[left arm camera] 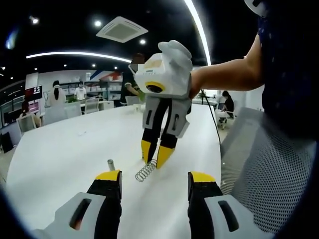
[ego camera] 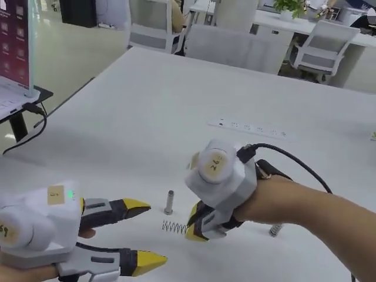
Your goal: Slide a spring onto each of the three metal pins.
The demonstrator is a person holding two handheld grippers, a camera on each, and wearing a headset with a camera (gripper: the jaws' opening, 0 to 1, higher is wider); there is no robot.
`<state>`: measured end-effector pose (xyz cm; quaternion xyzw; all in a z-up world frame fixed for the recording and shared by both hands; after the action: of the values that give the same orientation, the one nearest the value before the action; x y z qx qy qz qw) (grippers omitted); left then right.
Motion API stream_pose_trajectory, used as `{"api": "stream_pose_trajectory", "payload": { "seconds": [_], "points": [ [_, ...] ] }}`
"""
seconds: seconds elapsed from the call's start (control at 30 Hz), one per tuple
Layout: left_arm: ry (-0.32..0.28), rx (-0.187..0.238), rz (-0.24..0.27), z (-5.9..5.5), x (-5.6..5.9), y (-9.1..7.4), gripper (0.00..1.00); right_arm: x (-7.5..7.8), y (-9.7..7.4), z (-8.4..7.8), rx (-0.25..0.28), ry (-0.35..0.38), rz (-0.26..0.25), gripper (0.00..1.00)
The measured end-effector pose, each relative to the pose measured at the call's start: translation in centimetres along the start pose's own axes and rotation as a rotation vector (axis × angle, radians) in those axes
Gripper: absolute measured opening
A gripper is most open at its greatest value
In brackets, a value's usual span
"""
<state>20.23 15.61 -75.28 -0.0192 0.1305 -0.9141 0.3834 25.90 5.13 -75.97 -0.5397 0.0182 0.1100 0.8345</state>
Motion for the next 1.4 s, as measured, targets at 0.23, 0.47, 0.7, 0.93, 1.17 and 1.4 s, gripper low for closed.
{"api": "stream_pose_trajectory", "payload": {
  "seconds": [0.23, 0.47, 0.7, 0.93, 1.17, 1.4],
  "points": [
    [0.028, 0.000, -0.062, 0.5, 1.0, 1.1, 0.46, -1.3, -2.0, -1.2, 0.018, 0.008, -0.004, 0.08],
    [0.055, 0.002, -0.120, 1.1, 2.1, 2.2, 0.44, -2.9, -3.3, -2.1, 0.019, 0.010, 0.000, 0.08],
    [0.085, 0.010, -0.158, 1.8, 2.6, 2.8, 0.38, -3.9, -4.4, -2.5, 0.023, 0.009, 0.004, 0.08],
    [0.111, 0.019, -0.193, 2.4, 3.4, 3.4, 0.32, -4.7, -5.0, -2.5, 0.028, -0.014, 0.014, 0.08],
    [0.128, 0.029, -0.222, 2.7, 4.0, 3.8, 0.24, -5.1, -5.4, -2.5, 0.030, -0.034, 0.019, 0.08],
    [0.134, 0.036, -0.245, 3.0, 4.4, 4.1, 0.20, -5.2, -5.6, -2.5, 0.031, -0.051, 0.024, 0.08]
  ]
}}
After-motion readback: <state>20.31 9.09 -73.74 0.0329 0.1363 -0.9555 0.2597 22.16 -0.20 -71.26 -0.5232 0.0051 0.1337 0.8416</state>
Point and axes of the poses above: the centre of the closed fingertips' face, and the gripper's own axes: y roughly forward along the fingers, x roughly to its right, z roughly out of its top, the point moved 6 cm from there along -y, roughly backward along the fingers, and after that the axes turned 13 degrees about z, right-handed, at the moved point
